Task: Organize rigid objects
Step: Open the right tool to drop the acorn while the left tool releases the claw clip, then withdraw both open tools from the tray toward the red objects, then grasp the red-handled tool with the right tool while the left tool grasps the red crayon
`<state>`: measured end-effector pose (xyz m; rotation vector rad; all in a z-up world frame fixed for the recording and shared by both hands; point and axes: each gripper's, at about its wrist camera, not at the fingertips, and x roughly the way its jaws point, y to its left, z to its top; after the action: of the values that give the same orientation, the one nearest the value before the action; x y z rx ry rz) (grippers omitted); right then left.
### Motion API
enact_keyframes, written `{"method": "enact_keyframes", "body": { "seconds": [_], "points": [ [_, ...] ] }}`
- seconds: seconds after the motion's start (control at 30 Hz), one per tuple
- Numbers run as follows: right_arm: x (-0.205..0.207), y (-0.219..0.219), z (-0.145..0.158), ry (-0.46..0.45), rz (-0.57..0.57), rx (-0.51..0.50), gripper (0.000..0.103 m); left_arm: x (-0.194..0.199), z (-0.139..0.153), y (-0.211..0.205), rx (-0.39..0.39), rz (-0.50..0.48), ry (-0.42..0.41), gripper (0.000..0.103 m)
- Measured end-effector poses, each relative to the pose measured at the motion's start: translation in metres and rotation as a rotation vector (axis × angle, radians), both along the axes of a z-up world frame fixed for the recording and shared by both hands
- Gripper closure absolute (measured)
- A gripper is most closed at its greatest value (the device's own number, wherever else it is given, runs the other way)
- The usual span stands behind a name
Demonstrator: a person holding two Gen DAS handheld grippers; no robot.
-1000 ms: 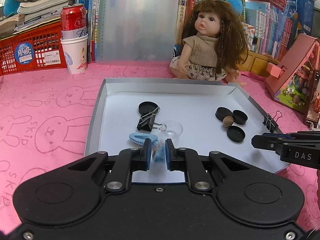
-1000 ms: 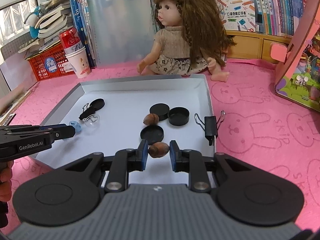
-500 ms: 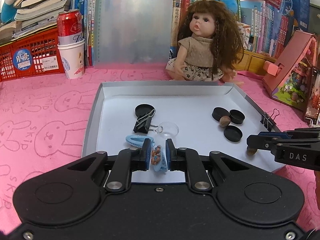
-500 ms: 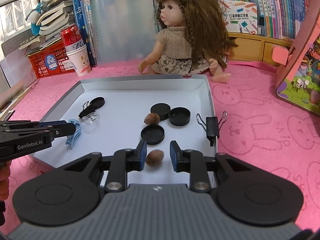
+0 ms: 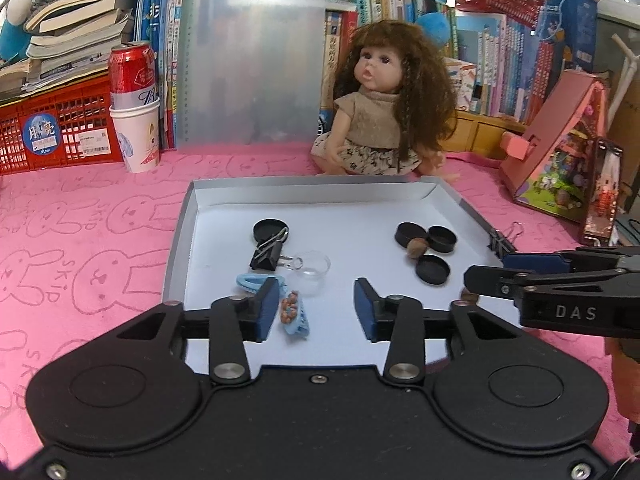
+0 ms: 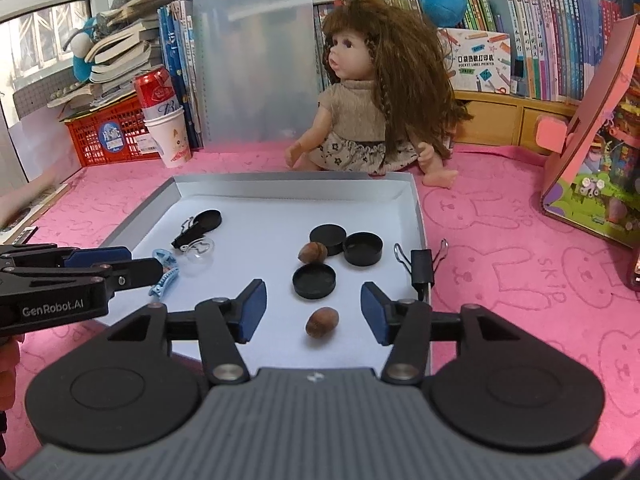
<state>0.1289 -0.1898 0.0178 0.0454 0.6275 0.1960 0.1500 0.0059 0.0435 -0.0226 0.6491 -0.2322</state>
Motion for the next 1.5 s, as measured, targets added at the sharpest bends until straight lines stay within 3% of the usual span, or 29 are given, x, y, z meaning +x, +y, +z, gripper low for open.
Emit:
{"method": "enact_keyframes", "body": {
  "seconds": [0.33,0.53,0.87,1.1,1.5],
  "points": [
    [-0.036,0.001,0.012,-0.088,-0.025,-0.024,0.018,-0.039,0.011,0.004,-0.025,-0.019,-0.058,0.038],
    [-0.070,-0.001,0.010,-0.147,-0.089,-0.056,0.013,-0.072,0.005,0.006,-0.042,-0.005,-0.089,0.030],
    [-0.100,-0.006,-0.016,-0.129,-0.172,-0.100,0.008,-0.098,-0.027,0.005,-0.005,0.034,-0.068,0.025],
    [-0.105,-0.011,-0.037,-0.080,-0.210,-0.099,0.007,-0.088,-0.040,0.004,0.005,0.077,-0.039,0.025],
    [-0.106,-0.010,-0.045,-0.047,-0.184,-0.105,0.011,-0.075,-0.049,0.001,0.020,0.106,-0.025,0.027]
  ]
}}
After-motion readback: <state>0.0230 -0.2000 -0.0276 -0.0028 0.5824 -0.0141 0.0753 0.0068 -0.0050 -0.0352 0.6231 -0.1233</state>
